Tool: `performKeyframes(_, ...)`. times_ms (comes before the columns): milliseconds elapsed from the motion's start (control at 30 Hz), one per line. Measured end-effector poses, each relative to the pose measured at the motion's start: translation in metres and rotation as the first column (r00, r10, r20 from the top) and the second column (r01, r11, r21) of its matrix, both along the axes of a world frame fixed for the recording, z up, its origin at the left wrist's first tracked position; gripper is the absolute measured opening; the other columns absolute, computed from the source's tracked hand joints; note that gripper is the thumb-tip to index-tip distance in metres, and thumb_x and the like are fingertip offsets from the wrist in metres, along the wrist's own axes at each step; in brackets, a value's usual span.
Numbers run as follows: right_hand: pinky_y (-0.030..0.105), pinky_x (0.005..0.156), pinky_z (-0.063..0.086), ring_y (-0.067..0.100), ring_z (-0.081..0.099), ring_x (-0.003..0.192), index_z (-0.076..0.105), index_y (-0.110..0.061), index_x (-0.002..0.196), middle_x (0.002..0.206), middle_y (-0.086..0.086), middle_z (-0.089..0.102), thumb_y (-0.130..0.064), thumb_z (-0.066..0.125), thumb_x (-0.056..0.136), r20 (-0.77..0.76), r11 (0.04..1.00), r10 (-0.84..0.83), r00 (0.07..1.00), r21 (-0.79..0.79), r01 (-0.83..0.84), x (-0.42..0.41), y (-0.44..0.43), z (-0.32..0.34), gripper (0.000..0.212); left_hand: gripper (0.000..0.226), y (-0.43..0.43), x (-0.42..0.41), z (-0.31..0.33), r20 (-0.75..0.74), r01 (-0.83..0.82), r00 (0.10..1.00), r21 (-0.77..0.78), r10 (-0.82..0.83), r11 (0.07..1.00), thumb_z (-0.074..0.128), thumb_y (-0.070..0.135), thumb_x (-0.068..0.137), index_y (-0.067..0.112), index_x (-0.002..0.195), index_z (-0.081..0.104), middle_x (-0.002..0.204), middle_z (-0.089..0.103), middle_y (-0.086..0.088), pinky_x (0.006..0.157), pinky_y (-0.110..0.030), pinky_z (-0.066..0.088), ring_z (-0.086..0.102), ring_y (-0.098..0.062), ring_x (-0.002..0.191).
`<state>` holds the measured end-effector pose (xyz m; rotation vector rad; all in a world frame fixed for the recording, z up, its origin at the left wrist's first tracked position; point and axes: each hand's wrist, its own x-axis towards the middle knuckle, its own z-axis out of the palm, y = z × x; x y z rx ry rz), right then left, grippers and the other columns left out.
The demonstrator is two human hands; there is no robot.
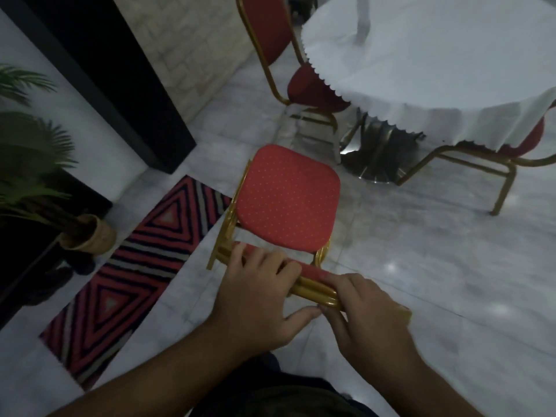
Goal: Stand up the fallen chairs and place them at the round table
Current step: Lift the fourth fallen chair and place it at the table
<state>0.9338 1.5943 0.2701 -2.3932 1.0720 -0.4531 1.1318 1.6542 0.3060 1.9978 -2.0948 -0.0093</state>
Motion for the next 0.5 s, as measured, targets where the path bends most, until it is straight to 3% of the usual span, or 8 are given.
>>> performKeyframes(100,0.017,0.088,0.04,0.005,0.056,0.107,0.053,-0.028,0.137,0.123,-0.011,0.064,-0.031,0.063,0.092,0.001,0.988,0.152,0.988,0.001,-0.152,0.034,-0.001,0.009,0.046,0.046,0.004,0.03,-0.005,-0.041,0.061,0.997,-0.053,-0.063,0.997,0.055,0.07,0.088,0.027,0.1,0.065,0.095,0.06,0.01,0.083,-0.039,0.043,0.056,-0.014,0.089)
performKeyframes(167,0.015,0.092,0.038,0.002,0.055,0.11,0.053,-0.031,0.135,0.126,-0.013,0.064,-0.044,0.058,0.096,-0.019,0.985,0.167,0.986,0.047,-0.166,0.054,-0.003,0.007,0.042,0.048,0.007,0.062,-0.012,-0.035,0.033,0.999,-0.105,-0.037,0.994,0.058,0.072,0.086,0.026,0.095,0.066,0.092,0.061,0.01,0.077,-0.039,0.04,0.056,-0.014,0.086)
performKeyframes(267,0.02,0.085,0.045,0.003,0.055,0.102,0.055,-0.035,0.122,0.115,-0.015,0.063,-0.067,0.043,0.094,-0.075,0.99,0.118,0.99,0.085,-0.112,0.086,-0.003,-0.003,0.044,0.054,0.01,0.116,-0.023,-0.028,0.025,0.999,-0.236,-0.032,0.971,0.068,0.076,0.077,0.022,0.079,0.066,0.08,0.061,0.008,0.067,-0.036,0.038,0.055,-0.016,0.073)
performKeyframes(367,0.026,0.072,0.044,0.006,0.053,0.086,0.055,-0.032,0.106,0.098,-0.014,0.06,-0.068,0.04,0.094,-0.085,0.996,0.04,0.996,-0.07,-0.046,0.119,-0.01,-0.007,0.041,0.058,-0.002,0.156,-0.03,-0.048,0.068,0.995,-0.353,-0.091,0.933,0.07,0.075,0.076,0.018,0.069,0.067,0.069,0.061,0.005,0.056,-0.032,0.037,0.054,-0.017,0.061)
performKeyframes(500,0.033,0.072,0.041,0.01,0.048,0.079,0.057,-0.028,0.098,0.091,-0.012,0.054,-0.067,0.036,0.096,-0.086,0.984,-0.081,0.993,-0.169,0.065,0.145,-0.044,-0.001,0.044,0.058,-0.036,0.171,-0.035,-0.139,-0.054,0.99,-0.383,0.0,0.922,0.072,0.075,0.075,0.018,0.068,0.066,0.069,0.061,0.006,0.052,-0.032,0.038,0.053,-0.016,0.061)
